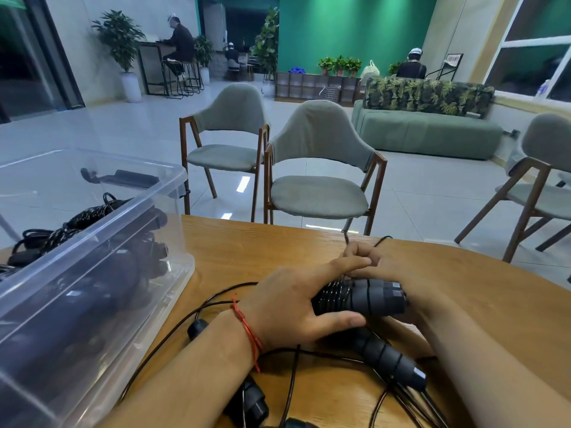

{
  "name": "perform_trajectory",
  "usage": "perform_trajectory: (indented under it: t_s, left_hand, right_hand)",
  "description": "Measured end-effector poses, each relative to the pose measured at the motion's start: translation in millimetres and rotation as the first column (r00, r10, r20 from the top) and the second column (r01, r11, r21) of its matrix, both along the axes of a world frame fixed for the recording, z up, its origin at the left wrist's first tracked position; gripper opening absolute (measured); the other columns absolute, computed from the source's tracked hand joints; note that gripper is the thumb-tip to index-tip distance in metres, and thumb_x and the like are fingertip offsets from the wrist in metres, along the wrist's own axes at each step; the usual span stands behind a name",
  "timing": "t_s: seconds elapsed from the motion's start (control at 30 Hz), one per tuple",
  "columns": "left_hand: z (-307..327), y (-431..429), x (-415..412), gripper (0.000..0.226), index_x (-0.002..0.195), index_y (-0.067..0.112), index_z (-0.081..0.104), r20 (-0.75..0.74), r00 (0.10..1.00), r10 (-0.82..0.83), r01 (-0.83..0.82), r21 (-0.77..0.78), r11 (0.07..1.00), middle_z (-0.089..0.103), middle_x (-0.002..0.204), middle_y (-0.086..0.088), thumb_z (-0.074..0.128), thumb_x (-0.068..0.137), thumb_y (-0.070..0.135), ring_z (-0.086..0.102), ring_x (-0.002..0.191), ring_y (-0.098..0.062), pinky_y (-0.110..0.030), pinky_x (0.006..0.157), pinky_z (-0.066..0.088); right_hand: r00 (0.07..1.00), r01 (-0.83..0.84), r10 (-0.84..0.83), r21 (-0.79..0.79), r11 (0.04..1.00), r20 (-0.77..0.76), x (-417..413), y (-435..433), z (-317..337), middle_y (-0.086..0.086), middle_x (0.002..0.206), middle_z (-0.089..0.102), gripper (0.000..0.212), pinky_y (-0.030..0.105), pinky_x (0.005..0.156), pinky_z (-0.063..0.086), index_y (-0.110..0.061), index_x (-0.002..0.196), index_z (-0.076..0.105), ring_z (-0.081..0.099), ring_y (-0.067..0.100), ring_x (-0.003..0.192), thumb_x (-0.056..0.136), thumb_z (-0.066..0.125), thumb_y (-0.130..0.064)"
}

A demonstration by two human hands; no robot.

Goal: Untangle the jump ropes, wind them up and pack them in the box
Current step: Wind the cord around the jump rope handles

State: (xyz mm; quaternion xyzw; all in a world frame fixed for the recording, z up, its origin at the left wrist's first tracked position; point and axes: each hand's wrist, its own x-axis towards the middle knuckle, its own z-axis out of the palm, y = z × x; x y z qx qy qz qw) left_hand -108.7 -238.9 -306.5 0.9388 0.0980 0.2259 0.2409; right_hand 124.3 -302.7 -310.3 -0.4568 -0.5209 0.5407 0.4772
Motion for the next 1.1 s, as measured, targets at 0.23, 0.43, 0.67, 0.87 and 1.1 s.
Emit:
perform_trajectory:
  t_s: [0.23, 0.43, 0.67, 0.87, 1.1]
  left_hand:
    - [-8.4, 3.9, 1.4, 0.055, 0.150, 0.044, 0.047, 0.143, 0.987, 0.073, -0.044, -0.198, 0.979, 0.063, 0.126, 0.018, 0.058, 0.099, 0.061, 0.065, 0.108, -0.002, -0.027, 0.084, 0.059]
    - [-7.4, 5.6, 2.9, 0.052, 0.143, 0.036, 0.055, 0.255, 0.944, 0.208, -0.084, -0.424, 0.902, 0.069, 0.107, 0.010, 0.059, 0.096, 0.059, 0.072, 0.095, -0.014, -0.033, 0.079, 0.063]
    - [-4.1, 8.4, 4.1, 0.044, 0.116, 0.019, 0.068, 0.366, 0.868, 0.336, -0.037, -0.627, 0.778, 0.070, 0.092, -0.004, 0.054, 0.100, 0.056, 0.070, 0.078, -0.018, -0.023, 0.062, 0.053]
    - [1.7, 20.8, 3.6, 0.064, 0.119, 0.012, 0.066, 0.293, 0.773, 0.562, -0.066, -0.844, 0.532, 0.073, 0.102, -0.018, 0.039, 0.100, 0.067, 0.068, 0.073, -0.026, -0.038, 0.055, 0.049]
    - [-3.9, 33.4, 3.9, 0.064, 0.122, 0.009, 0.065, 0.247, 0.724, 0.644, -0.085, -0.895, 0.439, 0.073, 0.104, -0.019, 0.040, 0.104, 0.065, 0.070, 0.073, -0.023, -0.036, 0.051, 0.052]
  right_hand:
    - [0.912, 0.222, -0.296, 0.265, 0.938, 0.285, -15.5, -3.8, -16.2, -0.008, 0.097, 0.075, 0.010, 0.030, 0.081, 0.058, -0.039, 0.095, 0.073, 0.072, 0.009, 0.093, 0.088, 0.080, -0.041]
    - [0.878, 0.300, -0.378, 0.278, 0.912, 0.292, -21.9, -0.4, -15.5, 0.002, 0.089, 0.072, 0.019, 0.035, 0.077, 0.049, -0.029, 0.095, 0.079, 0.062, 0.015, 0.083, 0.097, 0.061, -0.035]
    - [0.842, 0.275, -0.403, 0.358, 0.893, 0.359, -29.6, 2.3, -18.0, -0.004, 0.079, 0.063, 0.023, 0.034, 0.077, 0.044, -0.036, 0.097, 0.077, 0.057, 0.014, 0.079, 0.108, 0.057, -0.039]
    - [0.717, 0.256, -0.450, 0.399, 0.881, 0.533, -34.6, 2.5, -24.3, -0.009, 0.088, 0.070, 0.014, 0.042, 0.076, 0.052, -0.039, 0.104, 0.075, 0.062, 0.014, 0.085, 0.107, 0.061, -0.037]
    - [0.685, 0.289, -0.513, 0.453, 0.843, 0.517, -30.3, 1.0, -26.8, -0.006, 0.089, 0.072, 0.014, 0.048, 0.079, 0.054, -0.035, 0.100, 0.076, 0.065, 0.017, 0.087, 0.105, 0.064, -0.038]
